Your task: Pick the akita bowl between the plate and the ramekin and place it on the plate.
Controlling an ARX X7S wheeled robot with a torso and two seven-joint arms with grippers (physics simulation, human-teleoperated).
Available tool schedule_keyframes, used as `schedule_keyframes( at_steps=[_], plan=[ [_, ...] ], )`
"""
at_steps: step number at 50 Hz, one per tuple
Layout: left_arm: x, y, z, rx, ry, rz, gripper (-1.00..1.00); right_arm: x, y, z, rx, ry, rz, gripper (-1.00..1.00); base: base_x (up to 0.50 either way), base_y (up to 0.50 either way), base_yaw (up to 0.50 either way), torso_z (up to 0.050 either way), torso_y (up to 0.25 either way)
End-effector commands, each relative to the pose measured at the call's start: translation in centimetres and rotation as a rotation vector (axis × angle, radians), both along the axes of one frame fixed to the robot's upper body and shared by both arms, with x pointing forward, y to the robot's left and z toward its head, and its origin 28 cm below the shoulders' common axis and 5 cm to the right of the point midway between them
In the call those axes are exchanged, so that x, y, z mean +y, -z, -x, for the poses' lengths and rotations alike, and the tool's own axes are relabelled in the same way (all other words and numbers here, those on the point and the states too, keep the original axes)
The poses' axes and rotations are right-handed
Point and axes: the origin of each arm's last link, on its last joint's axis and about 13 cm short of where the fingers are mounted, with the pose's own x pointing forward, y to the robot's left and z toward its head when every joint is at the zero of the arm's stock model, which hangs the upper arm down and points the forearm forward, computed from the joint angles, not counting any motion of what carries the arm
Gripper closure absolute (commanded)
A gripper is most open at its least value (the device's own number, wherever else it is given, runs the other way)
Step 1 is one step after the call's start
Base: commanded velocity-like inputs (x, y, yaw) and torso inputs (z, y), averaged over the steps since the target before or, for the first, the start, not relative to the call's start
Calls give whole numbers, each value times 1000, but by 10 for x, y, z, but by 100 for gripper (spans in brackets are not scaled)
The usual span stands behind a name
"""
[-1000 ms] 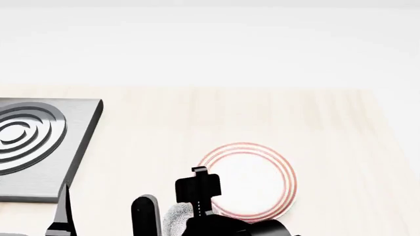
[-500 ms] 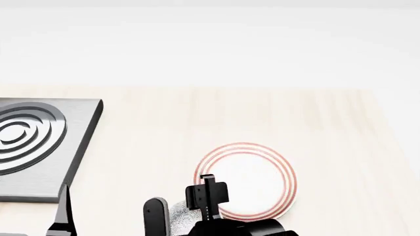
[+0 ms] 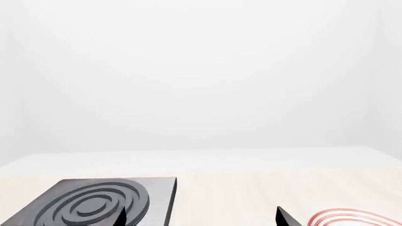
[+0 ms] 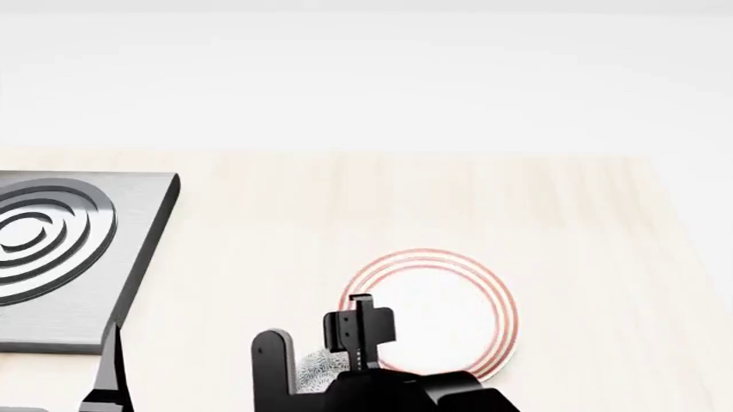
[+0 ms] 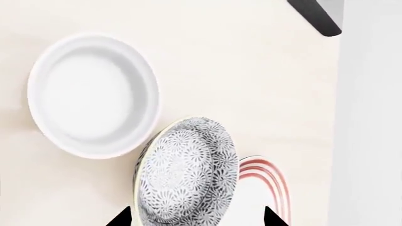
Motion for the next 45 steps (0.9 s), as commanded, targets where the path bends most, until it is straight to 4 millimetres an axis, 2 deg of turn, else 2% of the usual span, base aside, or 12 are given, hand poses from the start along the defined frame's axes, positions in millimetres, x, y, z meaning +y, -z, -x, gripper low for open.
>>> schedule_keyframes(
  at_steps=[1,13,45],
  plan=[
    [1,-1,-2,-4,0,-9,-100,9,-4,-7,-22,11,-25,-100,0,0,0,0,0],
    [2,-2,-2,-8,-2,-7,-100,12,1,3,61,-53,-12,-100,0,0,0,0,0],
    [3,-2,-2,-8,-2,-7,-100,8,17,-5,98,-10,36,-100,0,0,0,0,0]
  ],
)
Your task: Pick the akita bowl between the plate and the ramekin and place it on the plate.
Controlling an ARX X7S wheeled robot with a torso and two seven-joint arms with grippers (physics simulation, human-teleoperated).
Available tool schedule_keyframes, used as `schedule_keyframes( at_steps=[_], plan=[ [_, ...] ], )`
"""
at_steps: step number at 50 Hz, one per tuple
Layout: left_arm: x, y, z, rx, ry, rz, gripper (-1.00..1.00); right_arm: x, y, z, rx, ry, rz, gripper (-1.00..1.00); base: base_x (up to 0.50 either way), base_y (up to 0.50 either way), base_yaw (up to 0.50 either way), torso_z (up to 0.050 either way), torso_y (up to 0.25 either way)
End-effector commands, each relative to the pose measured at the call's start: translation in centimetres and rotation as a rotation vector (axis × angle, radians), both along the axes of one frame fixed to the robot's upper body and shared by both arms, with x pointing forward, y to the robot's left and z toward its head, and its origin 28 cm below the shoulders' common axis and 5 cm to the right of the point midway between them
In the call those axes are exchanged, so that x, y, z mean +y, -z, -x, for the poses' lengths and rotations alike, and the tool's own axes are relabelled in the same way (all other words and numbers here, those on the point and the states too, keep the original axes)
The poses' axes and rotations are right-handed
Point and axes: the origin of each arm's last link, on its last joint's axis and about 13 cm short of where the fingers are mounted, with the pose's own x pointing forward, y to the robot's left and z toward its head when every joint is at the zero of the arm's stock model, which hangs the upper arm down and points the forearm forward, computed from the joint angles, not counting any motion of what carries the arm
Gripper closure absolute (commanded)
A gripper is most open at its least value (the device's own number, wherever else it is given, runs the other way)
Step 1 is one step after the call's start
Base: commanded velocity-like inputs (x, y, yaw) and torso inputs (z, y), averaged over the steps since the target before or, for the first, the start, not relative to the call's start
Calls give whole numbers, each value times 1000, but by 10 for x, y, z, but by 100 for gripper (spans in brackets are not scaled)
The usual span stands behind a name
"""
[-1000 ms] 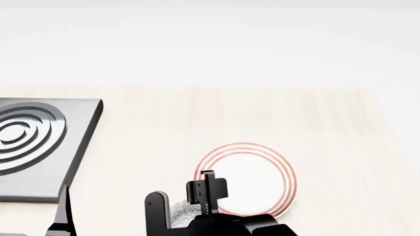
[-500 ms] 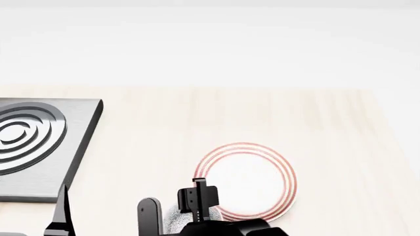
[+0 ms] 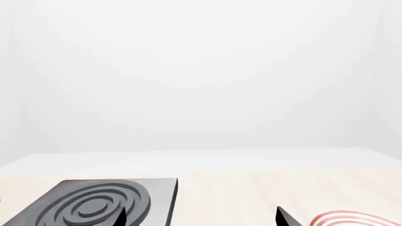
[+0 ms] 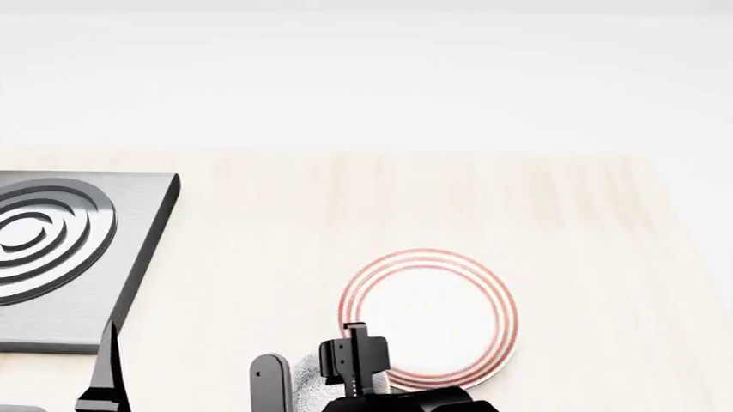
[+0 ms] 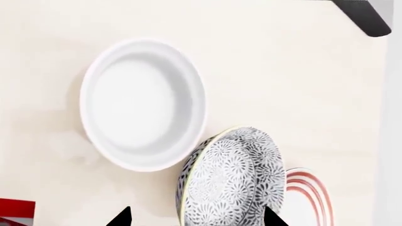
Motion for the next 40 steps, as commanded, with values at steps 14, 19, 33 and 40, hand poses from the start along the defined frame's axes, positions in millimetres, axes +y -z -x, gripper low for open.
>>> schedule_keyframes(
  at_steps=[14,19,33,40],
  plan=[
    [2,0,-2,-2,-2,-9,-100,6,2,-7,-8,9,31,-100,0,0,0,0,0],
    [2,0,-2,-2,-1,-8,-100,5,5,-9,-16,19,36,-100,0,0,0,0,0],
    [2,0,-2,-3,-1,-8,-100,4,4,-10,-46,16,37,100,0,0,0,0,0],
    [2,-1,-2,-6,-1,-9,-100,4,-1,-9,-58,14,40,100,0,0,0,0,0]
  ],
)
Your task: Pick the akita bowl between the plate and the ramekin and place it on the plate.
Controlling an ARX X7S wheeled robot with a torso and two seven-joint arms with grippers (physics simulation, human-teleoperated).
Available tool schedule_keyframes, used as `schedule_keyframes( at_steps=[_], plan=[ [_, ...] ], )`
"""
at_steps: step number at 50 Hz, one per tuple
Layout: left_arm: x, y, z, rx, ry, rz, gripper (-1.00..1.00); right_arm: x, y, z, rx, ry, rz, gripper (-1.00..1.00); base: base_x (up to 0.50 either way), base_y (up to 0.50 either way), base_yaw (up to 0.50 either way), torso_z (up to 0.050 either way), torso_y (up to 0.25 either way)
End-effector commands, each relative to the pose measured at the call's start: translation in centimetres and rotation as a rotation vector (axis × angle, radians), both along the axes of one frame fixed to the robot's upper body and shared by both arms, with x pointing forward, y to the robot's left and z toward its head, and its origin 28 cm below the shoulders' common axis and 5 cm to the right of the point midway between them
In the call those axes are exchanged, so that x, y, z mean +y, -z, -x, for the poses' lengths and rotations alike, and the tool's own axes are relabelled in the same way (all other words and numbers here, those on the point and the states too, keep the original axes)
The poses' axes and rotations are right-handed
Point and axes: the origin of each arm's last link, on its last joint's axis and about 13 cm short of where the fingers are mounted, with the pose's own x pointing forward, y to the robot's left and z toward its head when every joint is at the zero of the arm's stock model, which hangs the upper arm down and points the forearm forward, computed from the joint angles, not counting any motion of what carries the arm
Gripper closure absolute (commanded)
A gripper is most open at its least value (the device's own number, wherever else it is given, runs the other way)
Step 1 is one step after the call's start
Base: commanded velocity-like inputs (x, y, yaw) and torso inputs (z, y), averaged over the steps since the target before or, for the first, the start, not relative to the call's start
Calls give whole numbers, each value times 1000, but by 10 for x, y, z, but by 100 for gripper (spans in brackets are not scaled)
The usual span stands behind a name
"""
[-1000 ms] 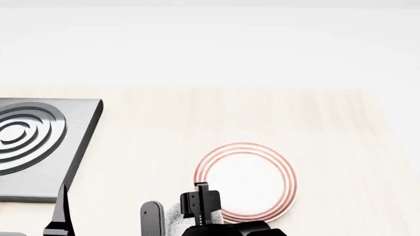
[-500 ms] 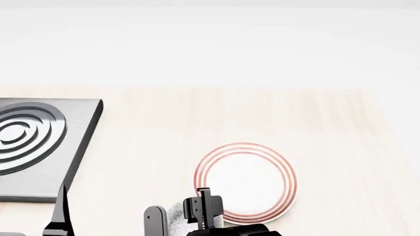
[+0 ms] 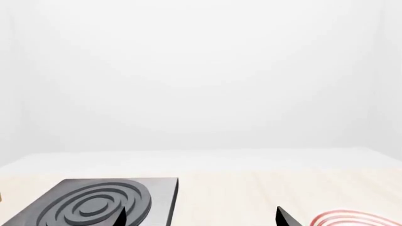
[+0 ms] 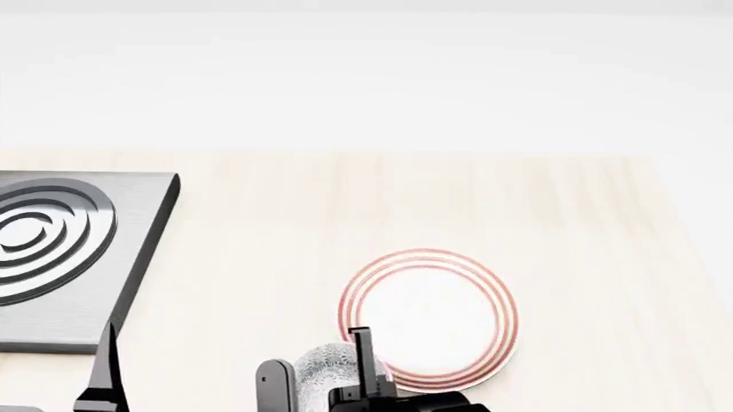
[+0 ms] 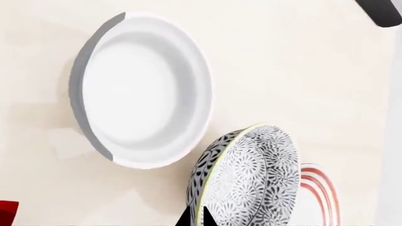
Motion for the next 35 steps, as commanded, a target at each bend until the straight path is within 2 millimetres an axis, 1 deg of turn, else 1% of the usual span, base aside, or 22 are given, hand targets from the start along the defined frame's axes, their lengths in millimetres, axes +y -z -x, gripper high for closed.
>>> schedule_keyframes(
  at_steps=[1,5,8,13,19,27,35],
  plan=[
    [1,-2,-2,-8,1,-10,-100,5,-14,-4,-51,3,16,100,0,0,0,0,0],
    [1,-2,-2,-10,1,-10,-100,4,-14,-4,-67,3,25,100,0,0,0,0,0],
    [1,-3,-1,-10,0,-10,-100,4,-18,-4,-87,4,22,100,0,0,0,0,0],
    [1,-4,-1,-13,-1,-10,-100,4,-28,-2,-143,-5,25,100,0,0,0,0,0],
    [1,-4,-1,-14,0,-7,-100,2,-46,-1,-237,-4,43,100,0,0,0,0,0],
    [1,-5,0,-15,0,-6,-100,-2,-62,-1,-298,15,46,100,0,0,0,0,0],
    [1,-4,-1,-14,1,-6,-100,-10,-62,-6,-317,50,55,100,0,0,0,0,0]
  ],
)
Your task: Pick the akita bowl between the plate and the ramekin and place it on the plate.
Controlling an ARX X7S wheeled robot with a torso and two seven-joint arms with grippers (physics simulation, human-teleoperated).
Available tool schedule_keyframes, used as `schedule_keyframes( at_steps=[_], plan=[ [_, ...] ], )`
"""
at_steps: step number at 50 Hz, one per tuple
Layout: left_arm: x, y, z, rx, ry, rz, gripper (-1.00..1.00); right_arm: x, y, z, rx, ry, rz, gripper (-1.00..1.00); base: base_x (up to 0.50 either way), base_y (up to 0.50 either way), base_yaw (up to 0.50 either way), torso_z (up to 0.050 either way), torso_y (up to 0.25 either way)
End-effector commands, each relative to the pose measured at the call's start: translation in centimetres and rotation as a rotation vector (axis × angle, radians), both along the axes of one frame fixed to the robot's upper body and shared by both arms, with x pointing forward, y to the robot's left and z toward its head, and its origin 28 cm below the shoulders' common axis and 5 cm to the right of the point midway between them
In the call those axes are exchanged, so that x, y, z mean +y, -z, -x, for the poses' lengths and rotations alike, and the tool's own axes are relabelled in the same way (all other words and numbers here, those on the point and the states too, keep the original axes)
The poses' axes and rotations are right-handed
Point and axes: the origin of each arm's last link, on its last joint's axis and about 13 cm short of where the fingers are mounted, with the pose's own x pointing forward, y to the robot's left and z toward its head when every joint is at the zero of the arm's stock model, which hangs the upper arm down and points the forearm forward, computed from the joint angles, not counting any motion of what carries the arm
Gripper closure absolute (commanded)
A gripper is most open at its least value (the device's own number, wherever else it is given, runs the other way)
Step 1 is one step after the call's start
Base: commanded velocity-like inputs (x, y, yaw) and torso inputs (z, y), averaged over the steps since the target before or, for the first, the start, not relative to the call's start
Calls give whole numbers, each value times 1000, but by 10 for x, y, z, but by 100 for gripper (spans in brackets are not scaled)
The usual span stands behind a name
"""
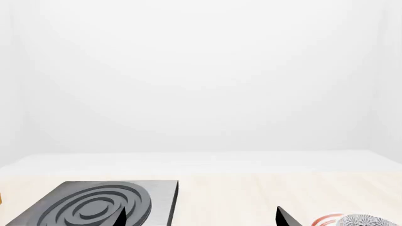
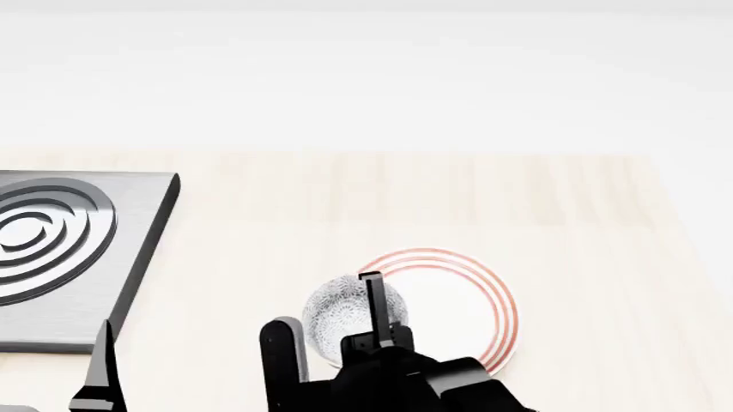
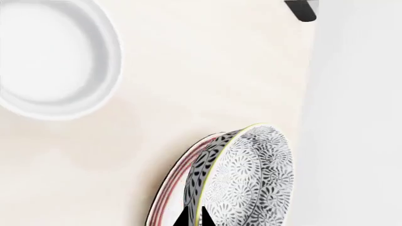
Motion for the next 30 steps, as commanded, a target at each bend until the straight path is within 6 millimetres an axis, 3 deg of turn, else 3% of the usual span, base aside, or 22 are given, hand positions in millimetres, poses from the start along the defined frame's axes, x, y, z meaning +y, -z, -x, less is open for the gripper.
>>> schedule_keyframes(
  at_steps=[1,16,30],
  plan=[
    [1,0,-2,-5,0,-10,-100,-4,-21,-8,-108,43,11,100,0,0,0,0,0],
    [0,1,-2,0,4,-15,-100,-23,-16,-38,-127,190,-17,100,0,0,0,0,0],
    [1,0,-2,-1,-1,-11,-100,-18,-2,-49,-129,205,-45,100,0,0,0,0,0]
  ],
)
